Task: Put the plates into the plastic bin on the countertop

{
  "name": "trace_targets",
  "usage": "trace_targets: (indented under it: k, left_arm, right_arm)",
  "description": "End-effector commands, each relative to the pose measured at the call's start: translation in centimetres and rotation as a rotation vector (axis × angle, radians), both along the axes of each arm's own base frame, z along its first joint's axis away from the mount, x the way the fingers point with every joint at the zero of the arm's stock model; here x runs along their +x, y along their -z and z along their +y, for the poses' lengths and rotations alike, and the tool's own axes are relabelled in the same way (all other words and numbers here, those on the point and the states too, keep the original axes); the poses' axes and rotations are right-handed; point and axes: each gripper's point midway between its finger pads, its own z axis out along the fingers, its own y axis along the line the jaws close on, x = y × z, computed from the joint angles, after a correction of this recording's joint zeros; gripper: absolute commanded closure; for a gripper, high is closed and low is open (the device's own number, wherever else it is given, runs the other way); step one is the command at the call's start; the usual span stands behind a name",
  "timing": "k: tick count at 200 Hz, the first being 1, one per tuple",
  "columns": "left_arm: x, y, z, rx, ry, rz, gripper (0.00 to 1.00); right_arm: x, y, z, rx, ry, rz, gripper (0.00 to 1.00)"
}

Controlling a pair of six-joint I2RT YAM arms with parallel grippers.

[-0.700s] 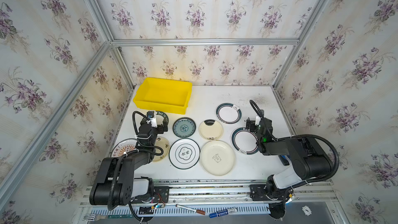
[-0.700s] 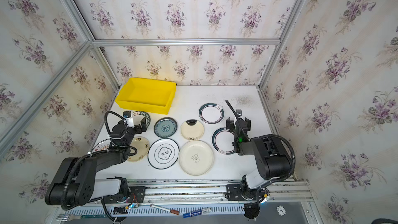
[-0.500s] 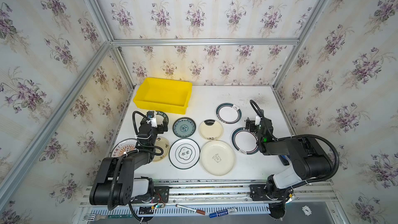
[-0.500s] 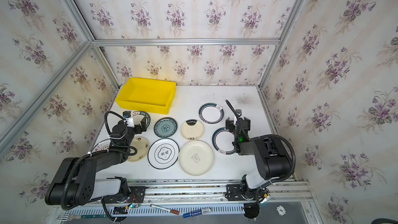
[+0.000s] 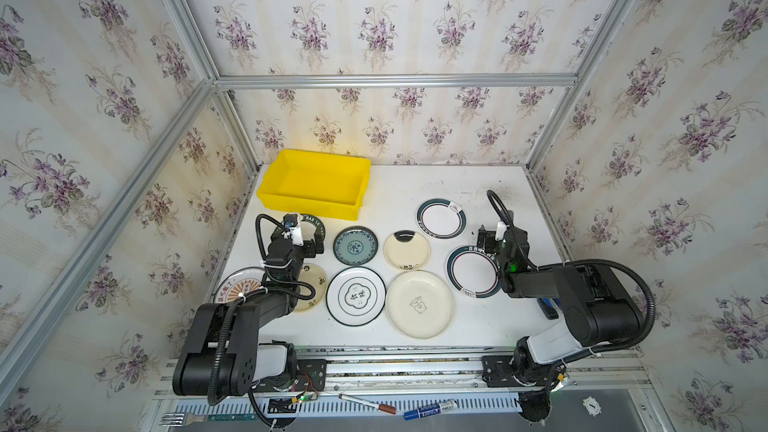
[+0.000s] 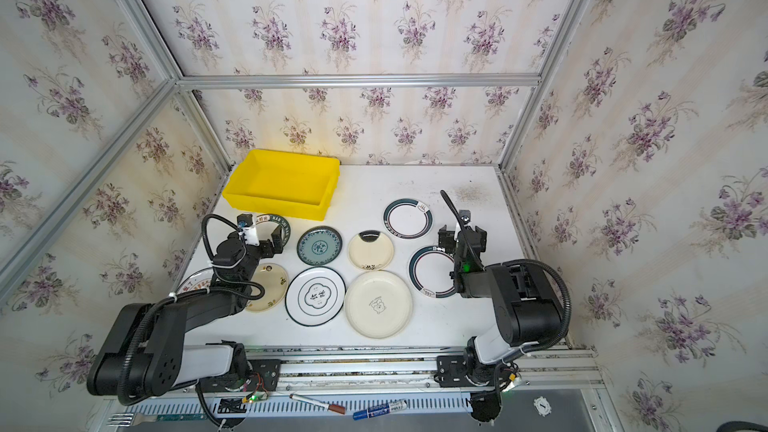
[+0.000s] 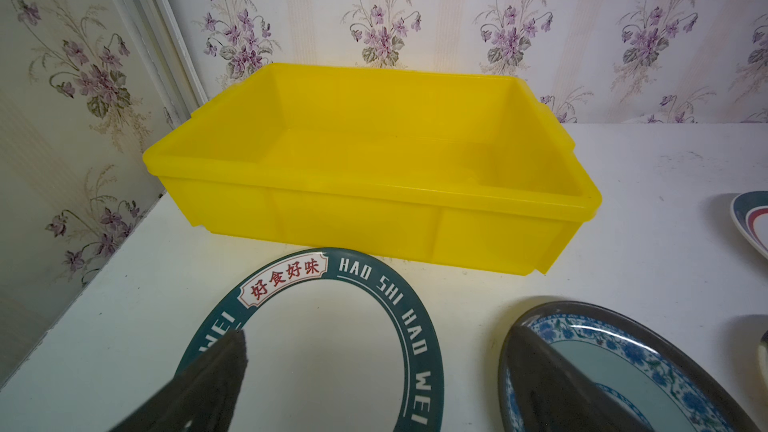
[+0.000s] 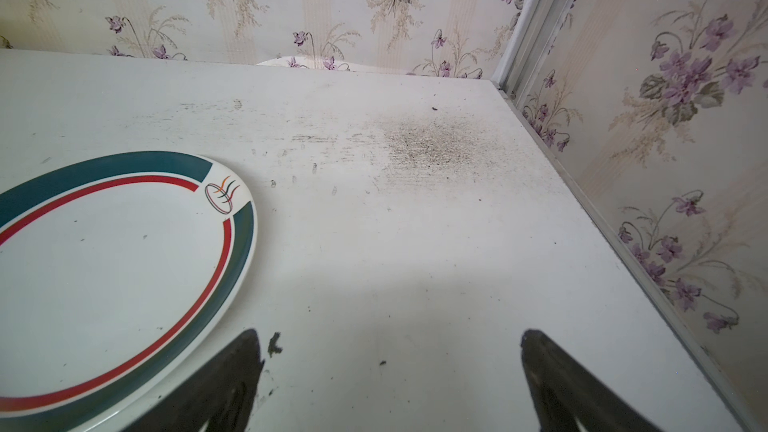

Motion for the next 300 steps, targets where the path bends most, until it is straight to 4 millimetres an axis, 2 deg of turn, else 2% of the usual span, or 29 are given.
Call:
trace_targets:
  k: [1, 46, 72, 78, 81, 84, 104, 119, 141, 177, 197, 217, 247, 279, 300]
  left_arm:
    - [0.3, -0.6, -0.2, 0.003, 0.012, -0.019, 0.00]
    - [0.2, -0.6, -0.1, 0.005, 0.009, -0.020, 0.00]
    - [0.2, -1.9, -0.8, 0.022, 0.035, -0.005, 0.01]
    - [0.3, -1.7, -0.4, 0.014, 0.008, 0.033, 0.00]
    - [0.3, -2.6, -0.2, 0.005, -0.009, 0.019, 0.00]
    - [0.3, -2.6, 0.1, -0.005, -0.028, 0.034, 0.01]
    - [0.6, -2.5, 0.5, -0.022, -0.067, 0.082, 0.00]
    - [0.4, -2.8, 0.8, -0.032, -0.099, 0.094, 0.00]
    - [-0.7, -4.0, 0.9, -0.047, -0.136, 0.054, 0.00]
    - [-2.5, -6.0, 0.3, -0.051, -0.168, 0.024, 0.00]
    - [-3.4, -7.3, -1.0, -0.035, -0.163, 0.010, 0.01]
    - [-4.3, -8.1, -3.2, -0.010, -0.119, 0.007, 0.00]
    - [-5.4, -7.4, -6.1, -0.025, -0.028, 0.052, 0.00]
    - [-6.6, -6.6, -9.2, -0.079, 0.086, 0.091, 0.01]
    - [-7.0, -6.2, -13.0, -0.103, 0.256, 0.101, 0.00]
  right_arm:
    - [0.4, -0.8, 0.0, 0.011, 0.008, -0.031, 0.00]
    - [0.3, -0.8, 0.0, 0.011, 0.006, -0.034, 0.00]
    - [0.0, -1.7, -0.1, 0.019, 0.013, -0.030, 0.01]
    - [0.0, -2.4, -0.1, 0.009, 0.013, -0.019, 0.01]
    - [0.1, -2.8, -0.1, 0.008, 0.013, -0.011, 0.01]
    - [0.1, -3.3, -0.2, 0.007, 0.016, -0.002, 0.01]
    - [0.2, -6.2, -1.0, 0.046, 0.079, -0.002, 0.01]
    - [0.0, -8.3, 0.2, 0.120, 0.025, -0.017, 0.01]
    - [-1.0, -9.4, 1.8, 0.217, -0.031, 0.051, 0.01]
    - [-4.9, -8.7, 3.2, 0.390, -0.015, 0.252, 0.01]
    - [-7.2, -8.0, 4.6, 0.487, -0.036, 0.364, 0.02]
    - [-9.9, -6.9, 5.4, 0.554, -0.032, 0.479, 0.04]
    - [-13.8, -5.5, 5.0, 0.574, 0.035, 0.582, 0.05]
    - [-16.7, -3.9, 4.8, 0.612, 0.090, 0.638, 0.06]
    - [-18.0, -2.4, 5.1, 0.659, 0.120, 0.670, 0.08]
